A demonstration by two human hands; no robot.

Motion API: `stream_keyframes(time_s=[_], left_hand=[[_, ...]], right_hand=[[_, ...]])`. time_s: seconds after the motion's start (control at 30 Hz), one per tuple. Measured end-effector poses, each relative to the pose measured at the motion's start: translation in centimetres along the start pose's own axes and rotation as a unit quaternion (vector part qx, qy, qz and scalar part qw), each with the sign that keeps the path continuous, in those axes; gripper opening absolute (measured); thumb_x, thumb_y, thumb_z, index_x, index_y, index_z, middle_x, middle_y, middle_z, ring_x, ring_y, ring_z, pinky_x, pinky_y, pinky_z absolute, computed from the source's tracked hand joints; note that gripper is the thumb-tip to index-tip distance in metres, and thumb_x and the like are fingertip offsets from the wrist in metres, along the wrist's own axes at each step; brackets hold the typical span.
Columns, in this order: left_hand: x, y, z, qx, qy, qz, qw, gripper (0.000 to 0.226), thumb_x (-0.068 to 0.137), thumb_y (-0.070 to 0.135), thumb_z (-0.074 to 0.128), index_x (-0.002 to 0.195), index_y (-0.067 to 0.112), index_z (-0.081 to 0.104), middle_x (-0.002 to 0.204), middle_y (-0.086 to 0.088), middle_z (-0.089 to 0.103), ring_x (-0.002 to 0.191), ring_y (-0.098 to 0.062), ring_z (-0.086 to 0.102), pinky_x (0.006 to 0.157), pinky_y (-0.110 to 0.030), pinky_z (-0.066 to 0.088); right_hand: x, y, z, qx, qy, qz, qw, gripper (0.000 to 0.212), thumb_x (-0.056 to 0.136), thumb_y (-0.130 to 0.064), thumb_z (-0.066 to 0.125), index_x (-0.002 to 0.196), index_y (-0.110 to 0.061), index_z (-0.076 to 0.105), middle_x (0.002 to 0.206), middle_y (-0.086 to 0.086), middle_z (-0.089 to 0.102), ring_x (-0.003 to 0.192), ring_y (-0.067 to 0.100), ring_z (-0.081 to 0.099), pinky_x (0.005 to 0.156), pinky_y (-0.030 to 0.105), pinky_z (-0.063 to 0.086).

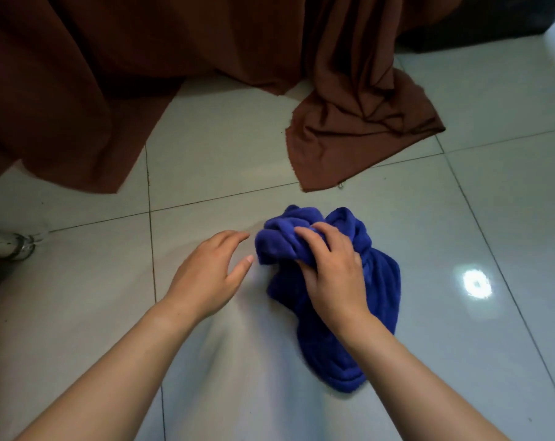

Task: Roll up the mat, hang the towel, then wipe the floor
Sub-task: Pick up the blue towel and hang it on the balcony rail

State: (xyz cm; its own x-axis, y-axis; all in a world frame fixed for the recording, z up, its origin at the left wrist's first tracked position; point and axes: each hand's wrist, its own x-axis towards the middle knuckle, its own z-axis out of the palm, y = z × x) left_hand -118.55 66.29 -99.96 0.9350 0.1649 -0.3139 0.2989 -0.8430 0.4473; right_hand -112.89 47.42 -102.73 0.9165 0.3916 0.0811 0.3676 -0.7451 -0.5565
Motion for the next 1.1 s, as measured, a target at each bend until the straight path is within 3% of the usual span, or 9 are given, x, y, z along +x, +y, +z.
stream_keyframes(time_s=[0.17, 0.3, 0.37, 0.43, 0.57, 0.77, 0.9, 1.0, 1.1], left_hand=[[1.1, 2.4, 0.8, 0.013, -0.009, 0.028, 0.999, 0.049, 0.093, 0.048, 0.041, 0.136, 0.024, 0.043, 0.14, 0.003, 0.046, 0.128, -0.016, 0.042, 0.104, -0.03, 0.035], [1.5, 3.9, 1.4, 0.019, -0.026, 0.052, 0.998, 0.06, 0.085, 0.054, 0.03, 0.135, 0.023, 0.045, 0.138, 0.002, 0.048, 0.126, -0.018, 0.044, 0.102, -0.03, 0.035], [1.6, 4.3, 1.9, 0.025, -0.039, 0.054, 0.997, 0.057, 0.09, 0.055, 0.032, 0.137, 0.025, 0.042, 0.141, 0.003, 0.045, 0.129, -0.017, 0.041, 0.104, -0.029, 0.034], [1.6, 4.5, 2.3, 0.025, -0.045, 0.051, 0.997, 0.049, 0.094, 0.047, 0.039, 0.139, 0.027, 0.039, 0.144, 0.004, 0.041, 0.131, -0.015, 0.038, 0.105, -0.029, 0.032], [1.6, 5.2, 2.7, 0.013, -0.052, 0.045, 0.998, 0.048, 0.095, 0.044, 0.04, 0.14, 0.028, 0.038, 0.145, 0.006, 0.039, 0.132, -0.013, 0.036, 0.105, -0.027, 0.031], [0.3, 6.9, 0.4, -0.019, -0.043, 0.01, 0.999, 0.045, 0.095, 0.042, 0.042, 0.137, 0.027, 0.041, 0.142, 0.007, 0.042, 0.129, -0.012, 0.04, 0.104, -0.028, 0.035], [-3.2, 10.7, -6.1, -0.035, -0.032, -0.016, 0.999, 0.043, 0.095, 0.041, 0.043, 0.136, 0.027, 0.041, 0.14, 0.008, 0.043, 0.127, -0.011, 0.04, 0.1, -0.025, 0.034], [-7.1, 14.6, -12.9, -0.033, -0.033, -0.019, 0.999, 0.043, 0.095, 0.041, 0.043, 0.136, 0.029, 0.041, 0.141, 0.01, 0.043, 0.127, -0.01, 0.041, 0.097, -0.023, 0.034], [-11.3, 19.3, -21.0, -0.036, -0.034, -0.033, 0.998, 0.043, 0.095, 0.04, 0.043, 0.137, 0.029, 0.04, 0.142, 0.011, 0.042, 0.123, -0.012, 0.044, 0.093, -0.022, 0.033]], right_hand=[[-1.0, 4.3, -2.2, -0.07, -0.001, 0.112, 0.991, 0.044, 0.081, -0.029, 0.067, 0.124, -0.022, 0.056, 0.133, 0.008, 0.048, 0.119, 0.031, 0.046, 0.083, 0.049, 0.046], [-2.1, 6.4, -2.4, -0.115, -0.011, 0.119, 0.986, 0.049, 0.074, -0.045, 0.071, 0.119, -0.03, 0.058, 0.143, 0.009, 0.038, 0.13, 0.034, 0.031, 0.092, 0.058, 0.038], [-2.1, 6.9, -2.5, -0.082, -0.02, 0.13, 0.988, 0.052, 0.074, -0.056, 0.066, 0.121, -0.035, 0.055, 0.153, 0.007, 0.021, 0.138, 0.034, 0.013, 0.102, 0.058, 0.028], [-2.0, 7.3, -2.4, 0.018, -0.039, 0.145, 0.988, 0.054, 0.075, -0.061, 0.062, 0.123, -0.037, 0.054, 0.156, 0.002, 0.01, 0.142, 0.027, 0.005, 0.112, 0.049, 0.021], [-2.4, 7.4, -1.3, 0.087, -0.02, 0.143, 0.986, 0.042, 0.08, -0.047, 0.065, 0.12, -0.037, 0.057, 0.152, -0.003, 0.024, 0.139, 0.023, 0.018, 0.113, 0.036, 0.022], [-2.2, 6.0, -3.2, 0.181, -0.005, 0.175, 0.968, 0.035, 0.083, -0.021, 0.068, 0.117, -0.028, 0.06, 0.127, 0.0, 0.049, 0.119, 0.02, 0.045, 0.096, 0.012, 0.028], [-3.1, 0.9, -10.3, 0.249, -0.07, 0.224, 0.94, 0.04, 0.085, -0.018, 0.065, 0.123, -0.029, 0.056, 0.119, -0.006, 0.049, 0.106, 0.005, 0.049, 0.085, -0.005, 0.027], [-3.8, -4.4, -17.7, 0.283, -0.109, 0.252, 0.919, 0.043, 0.088, -0.019, 0.062, 0.127, -0.034, 0.051, 0.122, -0.009, 0.048, 0.103, -0.001, 0.048, 0.08, -0.006, 0.029], [-4.0, -10.5, -26.7, 0.307, -0.108, 0.256, 0.91, 0.043, 0.089, -0.02, 0.06, 0.126, -0.037, 0.05, 0.126, -0.013, 0.05, 0.105, -0.008, 0.05, 0.084, -0.001, 0.034]])
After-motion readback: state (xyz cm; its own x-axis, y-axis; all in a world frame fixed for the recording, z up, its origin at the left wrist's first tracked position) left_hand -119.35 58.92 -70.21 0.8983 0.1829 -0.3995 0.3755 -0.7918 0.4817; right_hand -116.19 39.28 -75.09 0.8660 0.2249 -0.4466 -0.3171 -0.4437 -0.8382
